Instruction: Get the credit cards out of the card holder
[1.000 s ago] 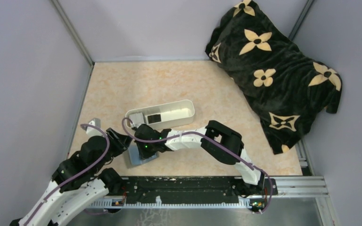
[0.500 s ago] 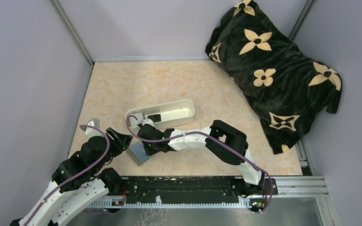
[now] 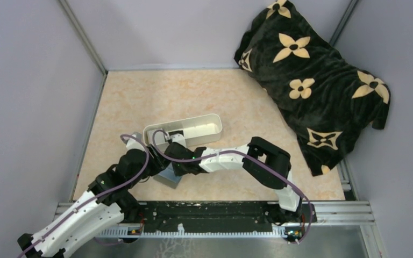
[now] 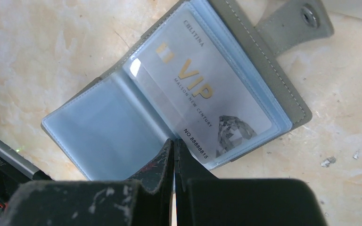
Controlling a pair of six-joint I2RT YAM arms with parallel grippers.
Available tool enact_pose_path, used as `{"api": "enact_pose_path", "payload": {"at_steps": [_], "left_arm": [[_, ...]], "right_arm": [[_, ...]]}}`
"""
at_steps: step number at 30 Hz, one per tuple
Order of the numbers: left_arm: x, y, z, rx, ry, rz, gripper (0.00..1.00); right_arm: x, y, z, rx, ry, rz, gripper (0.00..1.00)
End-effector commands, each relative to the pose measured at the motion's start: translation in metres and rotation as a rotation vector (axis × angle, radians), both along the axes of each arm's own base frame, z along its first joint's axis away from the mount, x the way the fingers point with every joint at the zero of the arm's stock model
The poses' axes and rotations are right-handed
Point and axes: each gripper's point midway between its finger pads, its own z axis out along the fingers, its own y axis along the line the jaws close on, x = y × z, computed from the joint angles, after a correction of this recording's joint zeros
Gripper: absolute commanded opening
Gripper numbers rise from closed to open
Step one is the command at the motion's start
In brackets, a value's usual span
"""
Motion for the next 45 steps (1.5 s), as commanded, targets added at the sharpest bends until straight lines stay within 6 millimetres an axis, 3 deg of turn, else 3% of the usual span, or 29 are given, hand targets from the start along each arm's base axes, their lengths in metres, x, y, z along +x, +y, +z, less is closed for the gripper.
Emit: {"api": "enact_pose_path", "payload": {"at_steps": [1, 7, 13, 15, 18, 20, 22, 31, 38, 45], "left_arm": [[0.004, -0.025, -0.012, -0.127, 0.049, -0.006, 0.49], [-0.008, -0.029, -0.066, -0.142, 0.217, 0.02, 0.44], [-0.023, -0.016, -0.111, -0.144, 0.332, 0.101, 0.38], [-0.025, -0.012, -0.108, -0.178, 0.332, 0.13, 0.34], [-0.018, -0.005, -0.079, -0.263, 0.24, 0.169, 0.33], [-0.014, 0.006, -0.061, -0.308, 0.176, 0.216, 0.38], [-0.014, 0.018, -0.056, -0.327, 0.154, 0.268, 0.45], [-0.014, 0.004, -0.094, -0.335, 0.226, 0.253, 0.47], [-0.004, -0.014, -0.11, -0.272, 0.261, 0.215, 0.47], [-0.014, -0.011, -0.138, -0.225, 0.348, 0.233, 0.46]], "right_arm": [[0.006, -0.027, -0.002, -0.042, -0.018, -0.048, 0.0], [0.004, -0.027, 0.006, 0.006, -0.023, -0.045, 0.0], [0.002, -0.023, 0.011, 0.052, -0.019, -0.036, 0.0], [0.003, -0.024, 0.013, 0.075, -0.009, -0.038, 0.0], [0.004, -0.026, 0.012, 0.096, 0.014, -0.042, 0.0], [0.006, -0.029, 0.012, 0.114, 0.021, -0.049, 0.0], [0.008, -0.031, 0.014, 0.129, 0.019, -0.055, 0.0], [0.012, -0.028, 0.029, 0.161, 0.002, -0.037, 0.02], [0.019, -0.032, 0.043, 0.163, -0.025, -0.019, 0.03], [0.026, -0.034, 0.046, 0.179, -0.029, -0.012, 0.02]]}}
